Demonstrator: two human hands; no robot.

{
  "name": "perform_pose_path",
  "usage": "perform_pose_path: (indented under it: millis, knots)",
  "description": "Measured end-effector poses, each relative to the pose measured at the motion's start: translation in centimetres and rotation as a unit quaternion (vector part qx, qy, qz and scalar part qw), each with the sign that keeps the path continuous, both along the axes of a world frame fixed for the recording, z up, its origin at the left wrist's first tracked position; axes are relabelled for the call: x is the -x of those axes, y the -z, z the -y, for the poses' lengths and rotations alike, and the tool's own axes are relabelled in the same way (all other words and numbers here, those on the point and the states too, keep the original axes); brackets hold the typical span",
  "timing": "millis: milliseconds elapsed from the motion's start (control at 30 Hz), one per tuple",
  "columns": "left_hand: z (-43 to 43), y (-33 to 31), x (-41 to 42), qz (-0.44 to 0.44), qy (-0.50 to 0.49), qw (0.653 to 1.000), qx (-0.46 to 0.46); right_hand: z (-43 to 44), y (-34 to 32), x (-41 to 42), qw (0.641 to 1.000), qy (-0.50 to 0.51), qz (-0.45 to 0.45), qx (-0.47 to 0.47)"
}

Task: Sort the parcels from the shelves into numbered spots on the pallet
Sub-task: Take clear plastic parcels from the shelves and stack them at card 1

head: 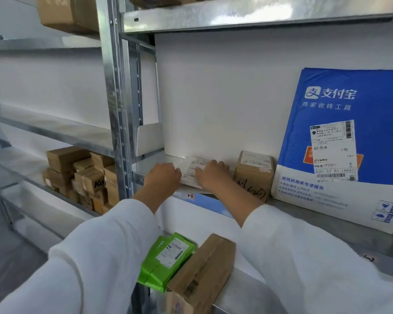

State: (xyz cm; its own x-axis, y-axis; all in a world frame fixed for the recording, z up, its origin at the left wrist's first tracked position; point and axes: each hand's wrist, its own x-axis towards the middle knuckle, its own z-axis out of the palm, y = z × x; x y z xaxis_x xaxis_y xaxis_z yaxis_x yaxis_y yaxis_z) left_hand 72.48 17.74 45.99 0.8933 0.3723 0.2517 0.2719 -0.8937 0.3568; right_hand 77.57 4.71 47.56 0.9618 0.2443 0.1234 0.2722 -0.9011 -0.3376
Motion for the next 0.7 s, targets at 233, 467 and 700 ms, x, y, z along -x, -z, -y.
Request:
perform_pose_path:
  millis: [233, 467, 700]
  knots:
    - [-0.1, -1.4, -2.5, -0.016, -0.027, 0.995, 0.097, -1.3, 0.3, -1.6, 0.992, 0.003, -0.052, 0.117]
    - [-0.6, -0.3, -2.2, 0.028, -0.012, 0.965, 0.26, -1.2, 0.0, -1.7, 0.994, 0.002, -0.098, -0.049]
    - [0.7, 0.2, 1.5, 0.128, 0.0, 0.912, 0.39, -0.5, 0.5, -0.2, 0.925, -0.062, -0.156, -0.34]
